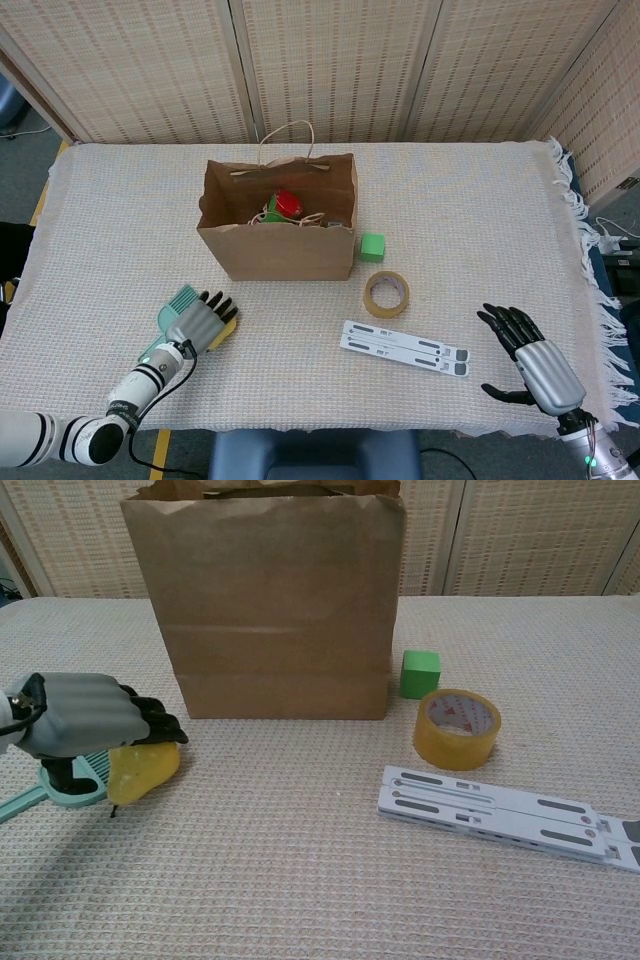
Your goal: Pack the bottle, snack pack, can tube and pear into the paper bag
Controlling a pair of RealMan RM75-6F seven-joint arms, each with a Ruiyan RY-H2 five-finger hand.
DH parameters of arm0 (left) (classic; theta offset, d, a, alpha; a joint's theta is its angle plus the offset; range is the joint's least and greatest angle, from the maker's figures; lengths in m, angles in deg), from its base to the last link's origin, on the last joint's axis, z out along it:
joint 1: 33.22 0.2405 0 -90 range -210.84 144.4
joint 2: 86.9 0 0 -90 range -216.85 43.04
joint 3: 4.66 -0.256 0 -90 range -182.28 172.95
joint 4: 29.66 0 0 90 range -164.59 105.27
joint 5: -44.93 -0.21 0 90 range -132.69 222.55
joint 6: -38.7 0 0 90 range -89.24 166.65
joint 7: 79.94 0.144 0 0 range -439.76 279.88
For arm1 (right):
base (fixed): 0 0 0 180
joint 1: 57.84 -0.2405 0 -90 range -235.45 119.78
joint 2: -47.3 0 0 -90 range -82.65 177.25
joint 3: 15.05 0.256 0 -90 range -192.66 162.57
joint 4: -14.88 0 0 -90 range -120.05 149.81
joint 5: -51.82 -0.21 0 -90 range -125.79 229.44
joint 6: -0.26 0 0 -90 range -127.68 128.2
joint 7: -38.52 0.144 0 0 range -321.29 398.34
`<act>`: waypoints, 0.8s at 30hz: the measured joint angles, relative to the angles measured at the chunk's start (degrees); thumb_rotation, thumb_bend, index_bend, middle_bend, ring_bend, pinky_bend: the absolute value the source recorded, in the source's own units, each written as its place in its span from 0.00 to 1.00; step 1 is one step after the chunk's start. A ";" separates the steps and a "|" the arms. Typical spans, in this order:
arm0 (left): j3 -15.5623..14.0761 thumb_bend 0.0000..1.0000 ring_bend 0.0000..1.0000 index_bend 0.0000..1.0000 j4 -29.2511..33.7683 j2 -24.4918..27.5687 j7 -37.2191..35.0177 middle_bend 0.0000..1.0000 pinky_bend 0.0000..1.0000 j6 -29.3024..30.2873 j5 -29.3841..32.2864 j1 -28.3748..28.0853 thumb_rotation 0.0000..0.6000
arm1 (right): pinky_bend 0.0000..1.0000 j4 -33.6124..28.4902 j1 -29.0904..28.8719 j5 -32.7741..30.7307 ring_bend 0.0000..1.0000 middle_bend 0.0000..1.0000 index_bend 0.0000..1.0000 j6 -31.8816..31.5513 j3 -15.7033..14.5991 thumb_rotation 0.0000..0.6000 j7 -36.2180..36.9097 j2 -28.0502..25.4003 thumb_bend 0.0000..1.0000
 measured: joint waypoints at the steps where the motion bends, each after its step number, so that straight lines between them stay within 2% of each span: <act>1: -0.11 0.33 0.00 0.00 0.18 0.06 -0.55 0.00 0.19 -0.05 -0.51 0.02 1.00 | 0.00 -0.05 -0.02 -0.04 0.00 0.00 0.00 0.04 0.01 1.00 0.00 -0.02 0.03; 5: -1.21 0.34 0.00 0.00 0.33 0.20 -2.44 0.00 0.23 -0.28 -2.89 0.07 1.00 | 0.00 -0.12 -0.04 -0.12 0.00 0.00 0.00 0.01 0.09 1.00 -0.10 -0.05 0.03; 13: -2.76 0.34 0.01 0.01 -0.07 0.22 -3.24 0.00 0.27 -0.65 -2.75 0.07 1.00 | 0.00 -0.14 0.02 -0.25 0.00 0.00 0.00 -0.04 0.15 1.00 -0.25 -0.04 0.03; 16: -3.44 0.39 0.10 0.14 -0.06 0.27 -4.12 0.05 0.38 -0.98 -4.27 0.35 1.00 | 0.00 -0.22 0.05 -0.55 0.00 0.00 0.00 0.07 0.24 1.00 -0.55 0.05 0.03; 17: -3.69 0.44 0.16 0.23 -0.09 0.33 -4.74 0.11 0.45 -1.18 -5.42 0.48 1.00 | 0.00 -0.24 0.06 -0.60 0.00 0.00 0.00 0.07 0.26 1.00 -0.61 0.06 0.03; 18: -3.89 0.51 0.26 0.35 -0.12 0.40 -5.28 0.22 0.55 -1.37 -6.43 0.59 1.00 | 0.00 -0.27 0.08 -0.67 0.00 0.00 0.00 0.07 0.28 1.00 -0.64 0.07 0.03; 19: -4.09 0.55 0.32 0.42 -0.14 0.48 -5.88 0.29 0.61 -1.61 -7.49 0.69 1.00 | 0.00 -0.28 0.09 -0.70 0.00 0.00 0.00 0.07 0.30 1.00 -0.67 0.08 0.03; 21: -4.63 0.64 0.49 0.59 -0.20 0.73 -7.58 0.50 0.76 -2.42 -9.88 0.92 1.00 | 0.00 -0.34 0.10 -0.72 0.00 0.00 0.00 0.01 0.35 1.00 -0.70 0.09 0.03; 24: -5.59 0.69 0.62 0.71 -0.39 1.18 -9.58 0.65 0.85 -3.71 -11.84 1.21 1.00 | 0.00 -0.35 0.15 -0.73 0.00 0.00 0.00 -0.13 0.41 1.00 -0.62 0.12 0.03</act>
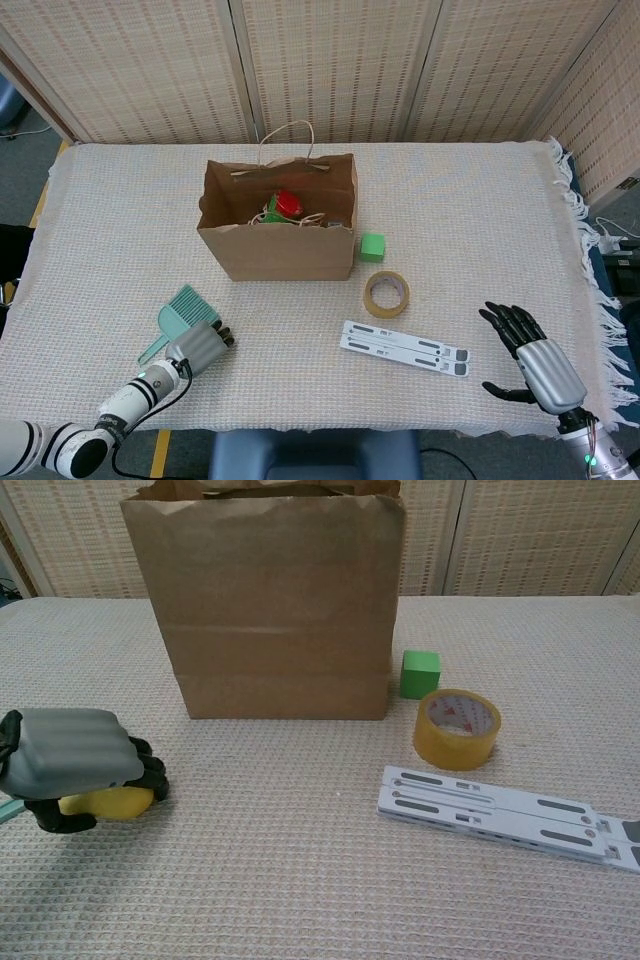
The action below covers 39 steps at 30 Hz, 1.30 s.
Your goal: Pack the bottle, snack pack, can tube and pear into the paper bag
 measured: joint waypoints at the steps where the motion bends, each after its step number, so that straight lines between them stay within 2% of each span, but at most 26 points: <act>1: -0.08 0.69 0.63 0.71 -0.09 0.07 -0.32 0.66 0.85 -0.07 -0.11 0.09 1.00 | 0.00 0.00 0.01 0.01 0.00 0.00 0.00 0.01 -0.01 1.00 0.00 -0.03 0.03; 13: 0.97 0.70 0.65 0.74 1.52 3.74 -1.01 0.69 0.85 2.09 -0.92 -0.32 1.00 | 0.00 -0.15 -0.05 -0.23 0.00 0.00 0.00 0.23 0.06 1.00 0.12 -0.14 0.03; 18: 2.64 0.70 0.65 0.74 3.81 7.73 -0.93 0.69 0.85 6.43 -1.20 -0.22 1.00 | 0.00 -0.19 -0.05 -0.19 0.00 0.00 0.00 0.21 0.07 1.00 0.15 -0.26 0.03; 22: 5.51 0.70 0.65 0.74 4.43 10.10 -4.80 0.69 0.84 12.23 -2.92 1.31 1.00 | 0.00 -0.23 -0.06 -0.25 0.00 0.00 0.00 0.36 0.05 1.00 -0.01 -0.26 0.03; 28: 12.61 0.70 0.65 0.74 2.15 9.84 -19.34 0.69 0.84 25.38 -8.41 5.62 1.00 | 0.00 -0.33 -0.03 -0.29 0.00 0.00 0.00 0.55 -0.01 1.00 -0.65 -0.13 0.03; 32: 19.93 0.70 0.65 0.73 0.79 6.61 -32.98 0.69 0.84 33.19 -10.49 8.30 1.00 | 0.00 -0.39 -0.01 -0.53 0.00 0.00 0.00 0.69 0.03 1.00 -0.83 -0.11 0.03; 35: 26.52 0.70 0.65 0.73 0.58 3.55 -40.66 0.69 0.83 35.74 -10.68 9.30 1.00 | 0.00 -0.38 -0.01 -0.63 0.00 0.00 0.00 0.79 0.06 1.00 -1.02 -0.07 0.03; 39: 33.00 0.70 0.65 0.73 0.15 -0.77 -44.30 0.69 0.83 36.91 -10.64 9.05 1.00 | 0.00 -0.55 -0.05 -0.92 0.00 0.00 0.00 1.01 0.13 1.00 -1.08 -0.15 0.03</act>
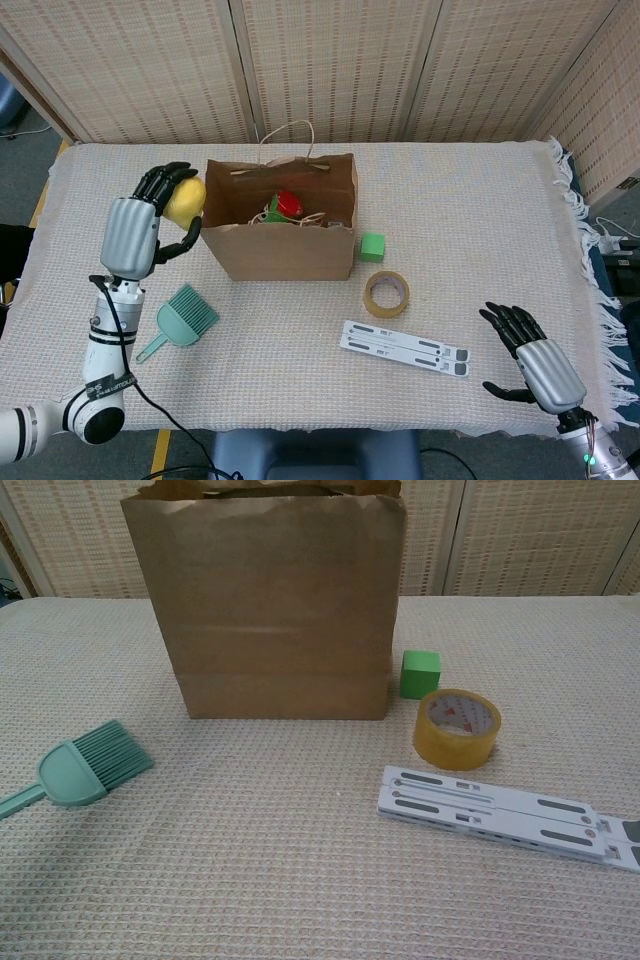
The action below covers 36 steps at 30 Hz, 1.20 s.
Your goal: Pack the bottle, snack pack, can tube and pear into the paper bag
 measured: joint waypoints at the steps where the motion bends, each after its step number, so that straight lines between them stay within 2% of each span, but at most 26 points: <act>1: 0.82 0.70 0.65 0.73 -0.09 -0.74 -0.29 0.69 0.83 -0.22 0.12 -0.37 1.00 | 0.00 -0.03 -0.02 -0.05 0.00 0.00 0.00 0.08 0.01 1.00 0.03 -0.02 0.03; 5: 2.54 0.70 0.65 0.73 -1.35 -3.55 -0.42 0.69 0.83 -2.37 0.22 -2.73 1.00 | 0.00 -0.29 -0.17 -0.12 0.00 0.00 0.00 0.58 -0.13 1.00 0.27 -0.35 0.03; 10: 3.29 0.69 0.65 0.73 -5.21 -6.45 -0.07 0.69 0.83 -5.48 -0.18 -5.41 1.00 | 0.00 -0.53 -0.25 -0.30 0.00 0.00 0.00 0.86 -0.19 1.00 0.68 -0.72 0.03; 19: 5.03 0.68 0.65 0.72 -16.50 -11.76 -1.20 0.69 0.82 -11.84 -0.03 -10.77 1.00 | 0.00 -0.92 -0.45 -0.58 0.00 0.00 0.00 1.62 -0.36 1.00 0.96 -1.14 0.03; 23: 5.70 0.63 0.60 0.68 -21.82 -14.41 -1.68 0.65 0.77 -15.03 0.69 -13.22 1.00 | 0.00 -1.01 -0.51 -0.84 0.00 0.00 0.00 1.92 -0.33 1.00 0.97 -1.21 0.03; 26: 5.44 0.50 0.44 0.55 -23.47 -15.31 -1.60 0.53 0.63 -18.04 1.82 -14.12 1.00 | 0.00 -1.14 -0.53 -0.99 0.00 0.00 0.00 1.98 -0.29 1.00 1.05 -1.30 0.03; 29: 4.41 0.39 0.16 0.28 -23.53 -15.07 -0.35 0.23 0.37 -21.57 3.55 -14.40 1.00 | 0.00 -1.17 -0.52 -1.08 0.00 0.00 0.00 2.11 -0.34 1.00 1.15 -1.41 0.03; 30: 4.13 0.38 0.10 0.22 -23.31 -14.84 0.40 0.15 0.31 -22.53 4.35 -14.43 1.00 | 0.00 -1.15 -0.51 -1.07 0.00 0.00 0.00 2.13 -0.37 1.00 1.19 -1.43 0.03; 33: 3.62 0.37 0.03 0.11 -21.71 -13.98 3.07 0.03 0.25 -23.93 7.18 -14.31 1.00 | 0.00 -1.15 -0.48 -0.95 0.00 0.00 0.00 2.11 -0.42 1.00 1.18 -1.44 0.03; 36: 3.84 0.37 0.02 0.08 -19.22 -12.95 3.89 0.01 0.23 -23.84 8.71 -13.88 1.00 | 0.00 -1.05 -0.43 -0.99 0.00 0.00 0.00 2.04 -0.38 1.00 1.02 -1.33 0.03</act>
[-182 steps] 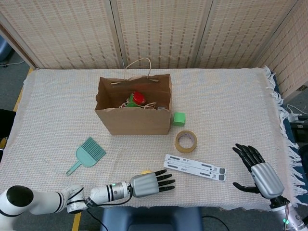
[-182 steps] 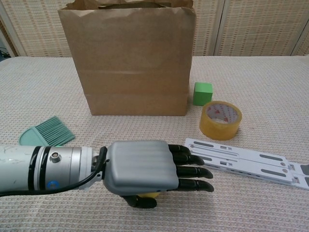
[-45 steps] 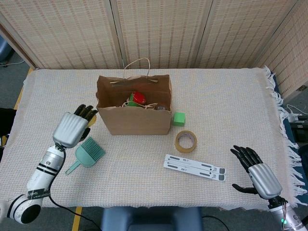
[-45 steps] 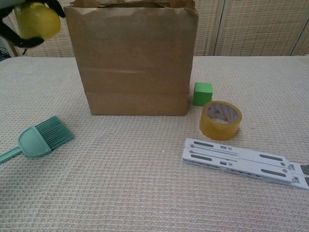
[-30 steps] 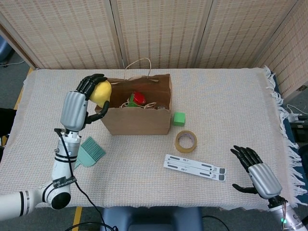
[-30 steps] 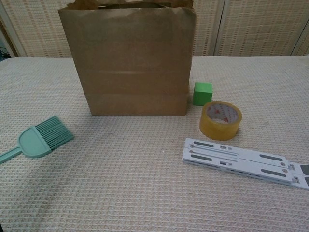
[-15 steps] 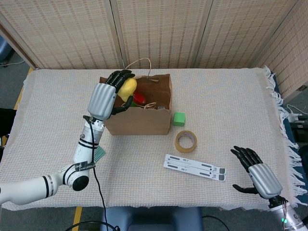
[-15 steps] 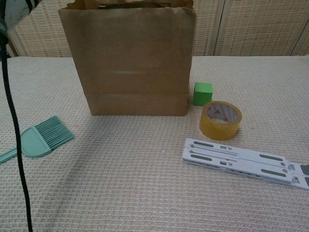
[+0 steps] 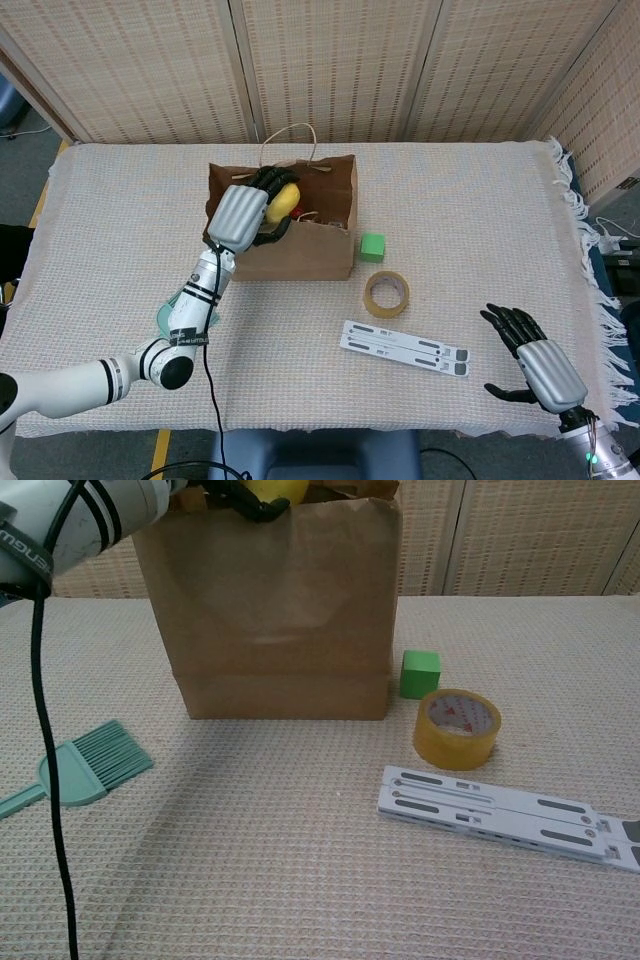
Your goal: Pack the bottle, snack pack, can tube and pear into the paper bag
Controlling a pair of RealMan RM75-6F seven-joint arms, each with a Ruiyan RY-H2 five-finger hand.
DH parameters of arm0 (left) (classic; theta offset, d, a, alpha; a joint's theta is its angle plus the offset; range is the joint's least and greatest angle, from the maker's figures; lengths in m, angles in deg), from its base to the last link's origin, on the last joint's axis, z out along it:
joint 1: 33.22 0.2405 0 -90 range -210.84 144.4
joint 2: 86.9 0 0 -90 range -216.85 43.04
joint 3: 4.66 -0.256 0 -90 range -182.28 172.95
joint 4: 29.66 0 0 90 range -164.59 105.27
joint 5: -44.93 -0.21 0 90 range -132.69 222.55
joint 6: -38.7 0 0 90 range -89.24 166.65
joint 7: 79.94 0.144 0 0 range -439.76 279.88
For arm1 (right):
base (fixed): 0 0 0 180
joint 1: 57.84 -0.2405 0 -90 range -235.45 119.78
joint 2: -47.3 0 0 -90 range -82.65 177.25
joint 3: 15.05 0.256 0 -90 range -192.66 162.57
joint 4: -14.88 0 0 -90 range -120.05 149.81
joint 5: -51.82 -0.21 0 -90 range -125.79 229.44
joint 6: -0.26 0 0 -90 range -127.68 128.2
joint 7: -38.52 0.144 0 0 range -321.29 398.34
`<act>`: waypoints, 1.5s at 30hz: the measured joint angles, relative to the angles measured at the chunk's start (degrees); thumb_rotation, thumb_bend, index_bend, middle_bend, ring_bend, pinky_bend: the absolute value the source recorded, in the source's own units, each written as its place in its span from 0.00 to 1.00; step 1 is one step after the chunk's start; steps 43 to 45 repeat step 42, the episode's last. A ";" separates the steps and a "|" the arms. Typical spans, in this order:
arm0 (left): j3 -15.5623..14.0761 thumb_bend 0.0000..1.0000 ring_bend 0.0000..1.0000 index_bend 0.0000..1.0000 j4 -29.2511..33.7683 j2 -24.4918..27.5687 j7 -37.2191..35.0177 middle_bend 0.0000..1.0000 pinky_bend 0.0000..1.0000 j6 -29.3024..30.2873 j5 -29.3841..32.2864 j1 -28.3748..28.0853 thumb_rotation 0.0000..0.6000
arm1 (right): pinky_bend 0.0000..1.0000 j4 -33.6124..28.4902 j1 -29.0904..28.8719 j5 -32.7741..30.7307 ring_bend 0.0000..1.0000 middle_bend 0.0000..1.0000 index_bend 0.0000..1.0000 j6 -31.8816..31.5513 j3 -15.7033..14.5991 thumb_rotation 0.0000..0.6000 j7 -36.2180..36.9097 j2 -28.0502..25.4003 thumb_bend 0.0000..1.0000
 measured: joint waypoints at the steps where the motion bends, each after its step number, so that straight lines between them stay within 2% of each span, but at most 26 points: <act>1: 0.10 0.37 0.02 0.08 0.44 0.23 0.03 0.01 0.23 0.15 0.08 0.11 1.00 | 0.00 0.03 0.00 -0.03 0.00 0.00 0.00 -0.01 0.03 1.00 -0.06 0.03 0.03; 10: 1.29 0.38 0.03 0.09 8.03 4.50 -0.86 0.02 0.23 3.91 0.24 3.53 1.00 | 0.00 0.59 0.27 -0.40 0.00 0.00 0.00 -0.57 0.46 1.00 -0.96 0.39 0.03; 15: -0.36 0.39 0.03 0.10 16.66 10.02 -1.57 0.02 0.22 8.07 -2.36 9.11 1.00 | 0.00 1.02 0.56 -0.28 0.00 0.00 0.00 -0.99 0.49 1.00 -1.76 0.75 0.03; 19: -3.87 0.40 0.03 0.10 22.95 15.83 -2.27 0.02 0.22 12.54 -7.61 15.56 1.00 | 0.00 1.22 0.77 -0.20 0.00 0.00 0.00 -1.23 0.49 1.00 -2.67 0.96 0.03; 24: -12.21 0.39 0.02 0.09 27.08 22.95 -2.45 0.01 0.21 18.26 -16.72 24.97 1.00 | 0.00 1.72 0.90 -0.07 0.00 0.00 0.00 -1.12 0.39 1.00 -4.67 1.18 0.03; 29: -22.35 0.39 0.00 0.04 26.38 27.13 1.21 0.00 0.13 23.26 -24.23 34.49 1.00 | 0.00 2.81 1.06 0.10 0.00 0.00 0.00 -1.82 0.77 1.00 -6.08 1.83 0.03; 32: -26.42 0.38 0.00 0.01 23.54 27.05 2.32 0.00 0.09 26.91 -27.54 39.65 1.00 | 0.00 3.27 1.17 0.01 0.00 0.00 0.00 -2.05 1.00 1.00 -7.09 2.13 0.03; 36: -28.67 0.37 0.00 0.00 18.17 25.15 3.04 0.00 0.04 30.66 -29.87 44.74 1.00 | 0.00 3.60 1.36 -0.73 0.00 0.00 0.00 -1.76 1.20 1.00 -10.22 2.36 0.03; 42: -28.99 0.37 0.00 0.00 7.74 20.43 5.02 0.00 0.02 33.88 -30.47 48.85 1.00 | 0.00 3.40 1.82 -1.37 0.00 0.00 0.00 -1.94 1.61 1.00 -13.73 3.36 0.03; 45: -28.99 0.37 0.00 0.00 7.74 20.43 5.02 0.00 0.02 33.88 -30.47 48.85 1.00 | 0.00 3.40 1.82 -1.37 0.00 0.00 0.00 -1.94 1.61 1.00 -13.73 3.36 0.03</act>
